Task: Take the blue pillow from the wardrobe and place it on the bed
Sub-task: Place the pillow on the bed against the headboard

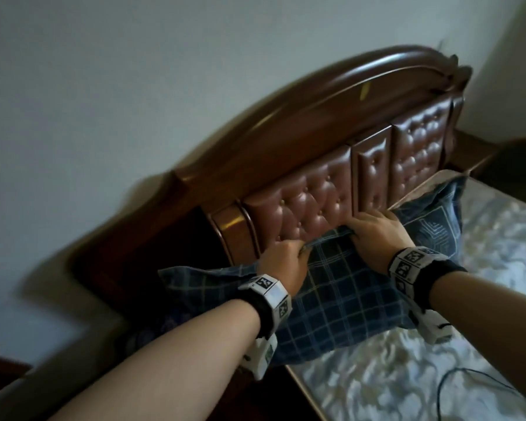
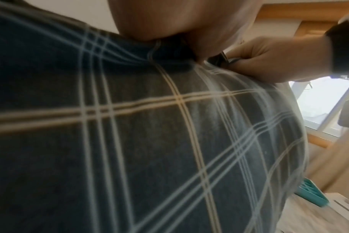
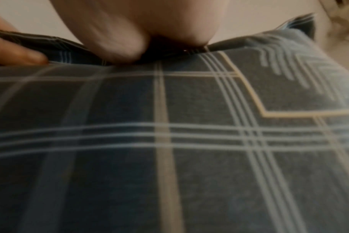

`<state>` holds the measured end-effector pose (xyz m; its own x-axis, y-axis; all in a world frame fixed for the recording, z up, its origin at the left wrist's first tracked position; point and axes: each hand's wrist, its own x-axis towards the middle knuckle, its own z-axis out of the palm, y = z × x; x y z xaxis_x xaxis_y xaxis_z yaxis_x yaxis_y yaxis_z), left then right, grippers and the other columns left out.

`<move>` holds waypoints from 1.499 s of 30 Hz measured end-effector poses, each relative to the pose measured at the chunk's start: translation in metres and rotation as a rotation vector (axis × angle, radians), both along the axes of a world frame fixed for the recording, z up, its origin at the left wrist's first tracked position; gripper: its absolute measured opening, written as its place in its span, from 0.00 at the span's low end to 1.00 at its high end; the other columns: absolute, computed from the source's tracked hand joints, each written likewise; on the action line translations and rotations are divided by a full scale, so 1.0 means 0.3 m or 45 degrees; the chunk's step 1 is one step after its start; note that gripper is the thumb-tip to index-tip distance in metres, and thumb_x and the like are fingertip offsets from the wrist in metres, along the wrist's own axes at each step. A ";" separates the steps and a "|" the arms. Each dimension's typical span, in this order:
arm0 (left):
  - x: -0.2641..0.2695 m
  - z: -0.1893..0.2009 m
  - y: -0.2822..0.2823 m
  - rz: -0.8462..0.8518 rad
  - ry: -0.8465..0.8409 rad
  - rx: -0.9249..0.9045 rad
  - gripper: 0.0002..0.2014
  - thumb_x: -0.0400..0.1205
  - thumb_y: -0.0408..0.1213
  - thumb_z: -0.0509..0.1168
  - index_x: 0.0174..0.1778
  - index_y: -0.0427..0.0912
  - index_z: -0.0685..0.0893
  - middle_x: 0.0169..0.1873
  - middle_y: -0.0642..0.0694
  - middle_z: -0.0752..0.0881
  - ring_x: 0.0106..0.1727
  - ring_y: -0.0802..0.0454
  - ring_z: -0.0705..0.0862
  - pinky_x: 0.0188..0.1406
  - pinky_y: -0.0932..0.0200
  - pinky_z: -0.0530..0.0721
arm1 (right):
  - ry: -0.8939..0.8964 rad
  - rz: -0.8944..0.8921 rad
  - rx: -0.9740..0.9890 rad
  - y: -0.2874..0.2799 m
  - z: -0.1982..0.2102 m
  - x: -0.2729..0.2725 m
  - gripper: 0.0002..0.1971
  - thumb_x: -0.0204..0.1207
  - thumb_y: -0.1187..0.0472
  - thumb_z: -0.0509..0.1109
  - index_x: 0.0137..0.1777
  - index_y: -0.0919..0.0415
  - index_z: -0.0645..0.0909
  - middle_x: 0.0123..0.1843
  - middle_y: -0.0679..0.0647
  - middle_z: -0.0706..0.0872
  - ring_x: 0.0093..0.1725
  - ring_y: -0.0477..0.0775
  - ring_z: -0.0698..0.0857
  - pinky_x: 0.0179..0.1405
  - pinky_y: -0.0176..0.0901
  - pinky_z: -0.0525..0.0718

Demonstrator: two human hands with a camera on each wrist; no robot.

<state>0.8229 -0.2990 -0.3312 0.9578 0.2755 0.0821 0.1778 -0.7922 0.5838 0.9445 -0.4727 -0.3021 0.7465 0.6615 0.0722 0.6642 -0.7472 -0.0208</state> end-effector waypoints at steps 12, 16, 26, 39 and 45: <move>0.554 -0.635 -0.233 0.075 0.345 -0.281 0.15 0.85 0.46 0.60 0.54 0.42 0.88 0.35 0.39 0.90 0.34 0.42 0.85 0.37 0.52 0.82 | 0.262 0.033 -0.226 -0.159 -0.637 0.588 0.19 0.74 0.55 0.63 0.64 0.41 0.80 0.59 0.43 0.88 0.65 0.56 0.83 0.70 0.58 0.74; 0.666 -0.849 -0.186 0.213 0.453 -0.301 0.17 0.85 0.47 0.59 0.52 0.39 0.88 0.39 0.36 0.91 0.41 0.36 0.87 0.42 0.47 0.85 | 0.287 0.098 -0.183 -0.081 -0.870 0.715 0.15 0.76 0.53 0.65 0.62 0.44 0.82 0.60 0.47 0.89 0.67 0.57 0.82 0.72 0.60 0.70; 0.654 -1.025 -0.086 0.080 0.521 0.215 0.36 0.79 0.57 0.58 0.80 0.40 0.65 0.78 0.36 0.70 0.78 0.37 0.67 0.79 0.35 0.62 | 0.506 -0.222 -0.020 0.001 -1.114 0.686 0.32 0.82 0.42 0.53 0.85 0.48 0.52 0.87 0.61 0.53 0.86 0.66 0.47 0.81 0.74 0.49; 0.666 -1.199 -0.151 -0.015 0.920 0.389 0.47 0.74 0.63 0.65 0.85 0.51 0.50 0.86 0.41 0.55 0.85 0.35 0.50 0.77 0.19 0.47 | 0.665 -0.275 -0.199 0.000 -1.356 0.694 0.38 0.77 0.34 0.52 0.85 0.43 0.47 0.88 0.58 0.44 0.85 0.70 0.41 0.73 0.85 0.53; 0.663 -1.082 -0.124 -0.038 0.968 0.341 0.48 0.74 0.62 0.67 0.85 0.49 0.51 0.85 0.40 0.56 0.84 0.37 0.54 0.79 0.25 0.53 | 0.690 -0.302 -0.252 0.002 -1.265 0.688 0.37 0.76 0.34 0.55 0.84 0.42 0.49 0.87 0.58 0.48 0.85 0.69 0.45 0.74 0.82 0.57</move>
<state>1.0217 -0.3362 -0.6558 0.7845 0.3122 -0.5357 0.4267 -0.8987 0.1011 1.1508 -0.4722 -0.6817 0.7708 0.4354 -0.4650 0.4136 -0.8972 -0.1544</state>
